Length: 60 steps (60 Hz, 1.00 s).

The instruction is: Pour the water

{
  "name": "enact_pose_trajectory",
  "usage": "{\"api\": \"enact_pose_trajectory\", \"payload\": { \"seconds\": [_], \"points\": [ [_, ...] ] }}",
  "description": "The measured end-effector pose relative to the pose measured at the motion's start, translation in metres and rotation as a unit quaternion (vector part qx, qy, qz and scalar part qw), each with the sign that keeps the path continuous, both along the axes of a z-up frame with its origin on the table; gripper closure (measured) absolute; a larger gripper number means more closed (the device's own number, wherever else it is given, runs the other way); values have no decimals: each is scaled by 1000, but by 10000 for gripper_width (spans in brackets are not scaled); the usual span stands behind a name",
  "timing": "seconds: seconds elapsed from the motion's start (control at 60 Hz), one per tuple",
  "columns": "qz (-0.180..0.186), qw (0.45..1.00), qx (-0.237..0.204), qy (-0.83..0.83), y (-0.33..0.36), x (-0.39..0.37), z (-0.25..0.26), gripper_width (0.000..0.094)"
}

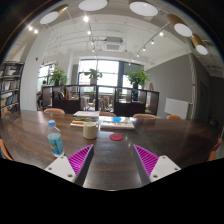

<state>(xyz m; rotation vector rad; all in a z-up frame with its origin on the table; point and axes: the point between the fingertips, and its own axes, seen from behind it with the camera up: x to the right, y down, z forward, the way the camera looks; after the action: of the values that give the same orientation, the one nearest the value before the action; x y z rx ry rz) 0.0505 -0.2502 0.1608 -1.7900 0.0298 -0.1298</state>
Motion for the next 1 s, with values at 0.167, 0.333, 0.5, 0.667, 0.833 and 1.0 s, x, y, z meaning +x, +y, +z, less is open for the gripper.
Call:
{"api": "enact_pose_trajectory", "payload": {
  "seconds": [0.167,0.333,0.5,0.667,0.833,1.0],
  "points": [
    [11,1000,-2,-10,5,-28,-22,153],
    [51,999,-15,9,19,-104,-62,138],
    [110,994,-10,16,40,-179,-75,142],
    [135,991,-9,18,75,-224,-79,144],
    [126,991,13,34,121,-241,-69,143],
    [138,988,26,63,154,-263,-75,168]
  ]
}}
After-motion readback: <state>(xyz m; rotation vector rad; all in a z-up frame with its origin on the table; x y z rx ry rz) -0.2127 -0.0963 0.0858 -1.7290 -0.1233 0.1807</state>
